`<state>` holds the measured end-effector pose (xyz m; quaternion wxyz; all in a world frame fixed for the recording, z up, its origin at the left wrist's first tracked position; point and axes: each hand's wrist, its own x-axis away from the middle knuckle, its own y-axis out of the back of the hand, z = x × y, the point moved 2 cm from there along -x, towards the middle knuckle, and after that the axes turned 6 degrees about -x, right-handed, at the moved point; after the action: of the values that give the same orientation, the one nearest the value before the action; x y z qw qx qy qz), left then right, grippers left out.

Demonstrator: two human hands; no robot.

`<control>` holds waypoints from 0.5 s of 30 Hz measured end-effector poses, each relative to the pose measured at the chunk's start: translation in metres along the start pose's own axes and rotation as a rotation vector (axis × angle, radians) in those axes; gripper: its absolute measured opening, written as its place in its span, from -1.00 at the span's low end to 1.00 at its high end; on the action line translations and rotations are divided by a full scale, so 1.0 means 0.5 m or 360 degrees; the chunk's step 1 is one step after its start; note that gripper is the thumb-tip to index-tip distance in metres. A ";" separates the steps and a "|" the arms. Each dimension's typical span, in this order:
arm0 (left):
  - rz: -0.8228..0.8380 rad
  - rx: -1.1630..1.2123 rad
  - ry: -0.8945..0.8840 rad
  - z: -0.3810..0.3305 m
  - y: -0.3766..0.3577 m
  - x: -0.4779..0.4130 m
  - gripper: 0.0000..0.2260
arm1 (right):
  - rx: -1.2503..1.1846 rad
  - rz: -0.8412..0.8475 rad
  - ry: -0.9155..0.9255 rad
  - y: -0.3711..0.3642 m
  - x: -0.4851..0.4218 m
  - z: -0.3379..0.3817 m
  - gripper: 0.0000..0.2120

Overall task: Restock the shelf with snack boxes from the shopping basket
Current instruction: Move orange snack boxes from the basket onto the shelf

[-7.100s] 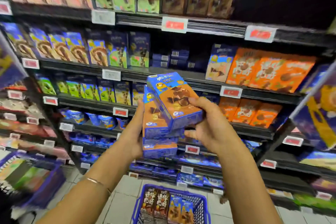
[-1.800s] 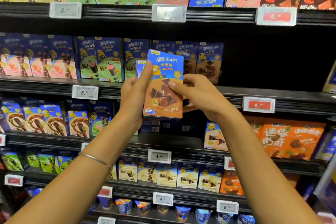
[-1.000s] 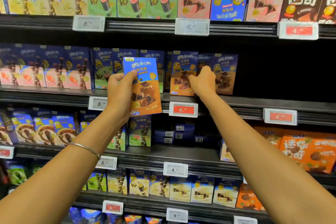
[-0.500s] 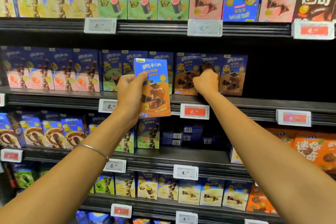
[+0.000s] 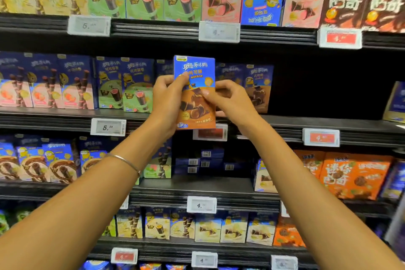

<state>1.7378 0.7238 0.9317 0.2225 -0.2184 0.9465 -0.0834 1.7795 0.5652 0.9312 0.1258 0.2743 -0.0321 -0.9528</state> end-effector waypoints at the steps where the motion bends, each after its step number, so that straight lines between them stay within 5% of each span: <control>1: 0.0023 0.0007 -0.0004 -0.003 -0.020 -0.003 -0.77 | -0.0018 0.0003 -0.0005 0.010 0.004 0.005 -0.64; 5: 0.0154 -0.0283 -0.0179 -0.006 -0.081 -0.018 -0.77 | -0.0055 -0.0176 -0.0039 0.079 -0.004 -0.003 -0.66; 8: 0.0035 -0.1247 -0.0820 -0.003 -0.088 -0.040 -0.75 | -0.0024 -0.0434 -0.0118 0.132 -0.026 -0.035 -0.62; 11: -0.0067 -0.2267 -0.1258 -0.002 -0.096 -0.069 -0.48 | 0.0188 -0.0613 -0.0116 0.161 -0.046 -0.057 -0.60; 15: 0.0114 -0.2707 -0.1311 -0.008 -0.119 -0.102 -0.14 | 0.0550 -0.0731 -0.0044 0.169 -0.071 -0.067 -0.58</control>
<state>1.7996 0.6940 0.9700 0.3078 -0.2904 0.5429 0.7254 1.8451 0.4927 0.9320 -0.1425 0.2787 -0.1328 -0.9404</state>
